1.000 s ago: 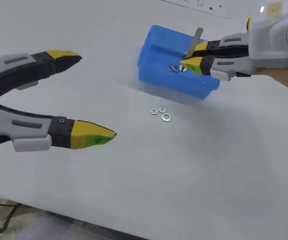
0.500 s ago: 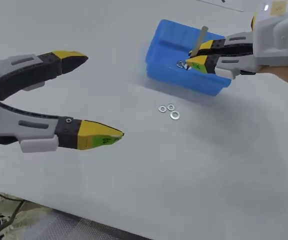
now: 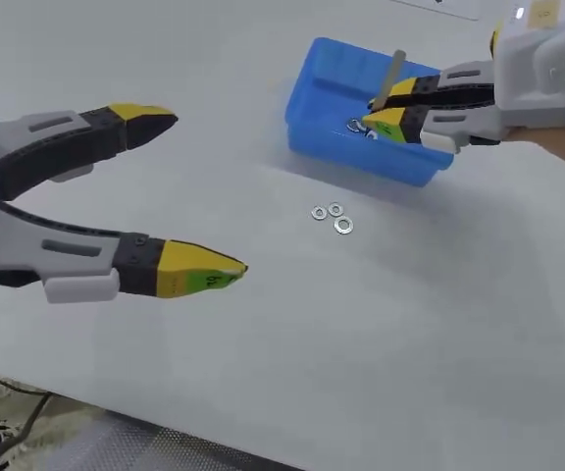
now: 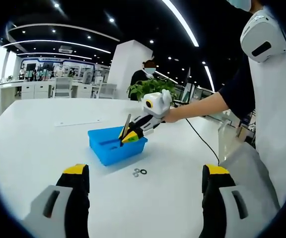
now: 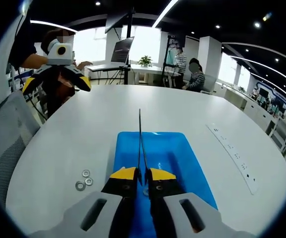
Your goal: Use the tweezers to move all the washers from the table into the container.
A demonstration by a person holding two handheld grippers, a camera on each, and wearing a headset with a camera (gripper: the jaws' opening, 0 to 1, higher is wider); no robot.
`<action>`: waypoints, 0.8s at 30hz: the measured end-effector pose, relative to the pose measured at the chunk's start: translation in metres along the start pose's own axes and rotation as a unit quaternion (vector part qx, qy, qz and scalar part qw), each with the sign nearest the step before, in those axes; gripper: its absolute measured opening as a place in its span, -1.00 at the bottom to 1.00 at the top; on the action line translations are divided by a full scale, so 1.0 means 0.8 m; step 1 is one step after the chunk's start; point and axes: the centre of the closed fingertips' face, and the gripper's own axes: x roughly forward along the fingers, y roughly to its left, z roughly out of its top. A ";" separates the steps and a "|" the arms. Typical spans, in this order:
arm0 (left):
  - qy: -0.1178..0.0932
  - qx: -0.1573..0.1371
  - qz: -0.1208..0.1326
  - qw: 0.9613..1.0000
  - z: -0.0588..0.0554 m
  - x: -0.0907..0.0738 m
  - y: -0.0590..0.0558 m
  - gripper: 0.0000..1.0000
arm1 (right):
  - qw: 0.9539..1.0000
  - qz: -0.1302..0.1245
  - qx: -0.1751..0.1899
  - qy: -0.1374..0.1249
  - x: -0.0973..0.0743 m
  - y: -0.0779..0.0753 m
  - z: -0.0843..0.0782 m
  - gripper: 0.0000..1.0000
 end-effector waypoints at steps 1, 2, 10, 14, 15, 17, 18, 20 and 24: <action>0.000 0.000 0.000 1.000 0.000 0.000 0.000 0.99 | 1.000 0.000 -0.002 0.001 0.000 0.000 0.000 -0.82; -0.001 0.001 0.000 1.000 0.001 0.000 0.000 0.99 | 1.000 -0.001 -0.002 0.002 -0.001 0.001 0.001 -0.82; -0.007 0.025 -0.008 1.000 0.019 0.017 0.008 0.99 | 1.000 -0.008 -0.010 0.002 -0.012 0.004 0.012 -0.85; -0.019 0.041 -0.011 0.999 0.038 0.035 0.018 0.99 | 1.000 -0.010 -0.010 0.003 -0.015 0.005 0.013 -0.85; -0.021 0.047 -0.013 0.999 0.044 0.044 0.023 0.99 | 1.000 -0.010 -0.010 0.002 -0.015 0.006 0.014 -0.85; -0.021 0.057 -0.015 0.998 0.051 0.055 0.028 0.98 | 1.000 -0.010 -0.010 0.001 -0.017 0.007 0.017 -0.85; -0.022 0.059 -0.020 0.998 0.055 0.061 0.029 0.97 | 1.000 -0.009 -0.010 -0.002 -0.018 0.009 0.021 -0.85; -0.024 0.068 -0.027 0.997 0.063 0.073 0.029 0.95 | 1.000 -0.010 -0.012 -0.002 -0.019 0.011 0.025 -0.85; -0.019 0.091 -0.039 0.995 0.072 0.094 0.029 0.89 | 1.000 -0.009 -0.012 -0.006 -0.021 0.013 0.030 -0.85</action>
